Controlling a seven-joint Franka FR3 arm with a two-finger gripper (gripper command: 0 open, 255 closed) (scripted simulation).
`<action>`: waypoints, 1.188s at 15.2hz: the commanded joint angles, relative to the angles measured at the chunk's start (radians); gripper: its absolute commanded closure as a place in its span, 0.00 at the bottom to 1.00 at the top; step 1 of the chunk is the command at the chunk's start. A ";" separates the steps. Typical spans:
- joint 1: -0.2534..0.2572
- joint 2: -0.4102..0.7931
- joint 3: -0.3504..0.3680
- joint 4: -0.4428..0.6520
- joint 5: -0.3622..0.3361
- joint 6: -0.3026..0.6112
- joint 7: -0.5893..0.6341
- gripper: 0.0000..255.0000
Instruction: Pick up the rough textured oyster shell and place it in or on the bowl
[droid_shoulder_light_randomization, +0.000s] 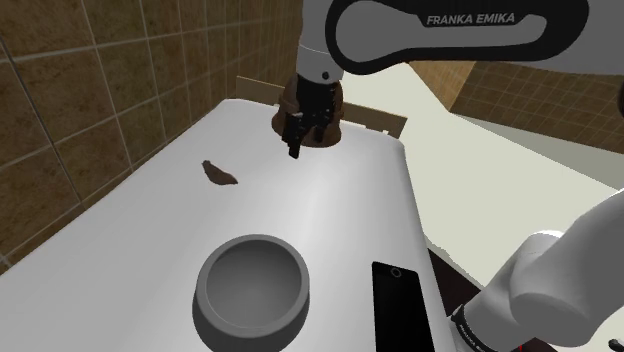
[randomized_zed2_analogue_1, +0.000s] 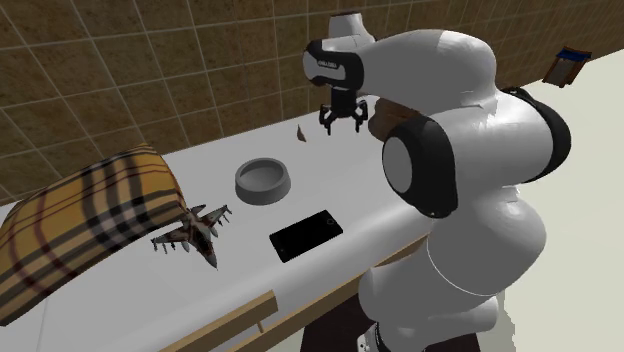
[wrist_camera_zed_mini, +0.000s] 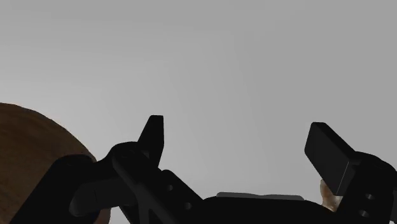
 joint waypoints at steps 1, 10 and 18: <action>0.014 0.072 0.024 0.062 -0.030 0.003 0.032 0.00; 0.140 0.437 0.082 0.435 -0.203 -0.059 0.158 0.00; 0.237 0.644 0.074 0.658 -0.288 -0.098 0.189 0.00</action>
